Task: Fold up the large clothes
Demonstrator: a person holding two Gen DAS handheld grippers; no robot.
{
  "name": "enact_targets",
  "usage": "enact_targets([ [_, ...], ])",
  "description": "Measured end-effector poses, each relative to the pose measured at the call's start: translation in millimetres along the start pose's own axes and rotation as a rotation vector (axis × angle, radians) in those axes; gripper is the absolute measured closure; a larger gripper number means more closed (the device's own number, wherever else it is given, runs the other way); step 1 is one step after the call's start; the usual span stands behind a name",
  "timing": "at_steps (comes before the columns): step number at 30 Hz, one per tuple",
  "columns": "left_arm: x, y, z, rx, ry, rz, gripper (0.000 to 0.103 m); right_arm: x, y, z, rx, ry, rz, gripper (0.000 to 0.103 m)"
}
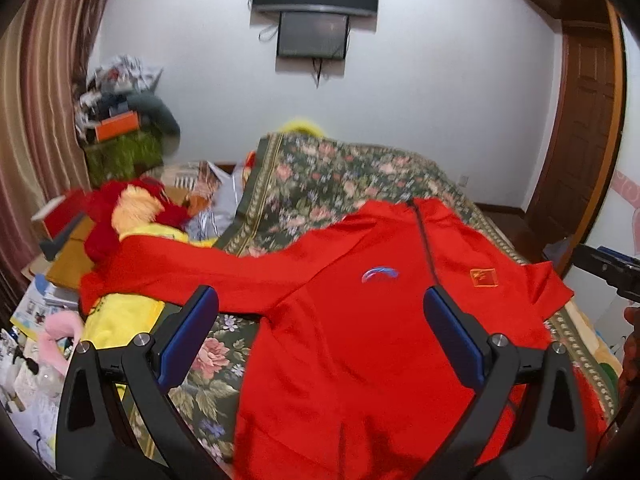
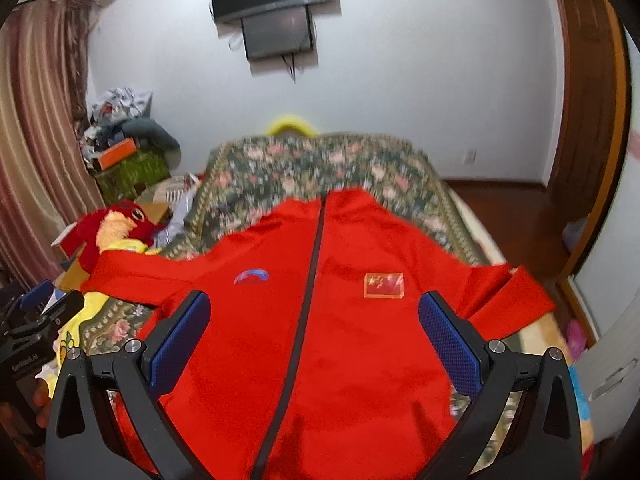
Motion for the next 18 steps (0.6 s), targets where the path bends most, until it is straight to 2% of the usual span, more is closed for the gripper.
enact_targets([
  [3,1,-28,-26,0.009,0.040,-0.055,0.000,3,-24,2,-0.028,-0.013,-0.050,0.000],
  [8,-3,-82,-94,-0.026,0.192,-0.191,0.000,9,-61,7,-0.059,-0.013,-0.122,0.000],
  [11,-9,-114,-132,0.018,0.241,-0.288,0.000,10,-78,11,-0.077,-0.021,-0.157,0.000],
  [14,-17,-138,-158,0.066,0.243,-0.349,0.000,11,-89,15,-0.103,-0.025,-0.180,0.000],
  [18,-31,-165,-196,0.046,0.319,-0.407,0.000,12,-97,23,-0.133,-0.041,-0.200,0.000],
])
Point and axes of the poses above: each gripper's, at about its wrist camera, not at the fingertips, and y roughly against the way its jaws point, z to its right, x to its top, the point moved 1 cm from there along -y, roughly the way its jaws point, and after that the axes turned 6 degrees about -y, right-handed, at the moved point
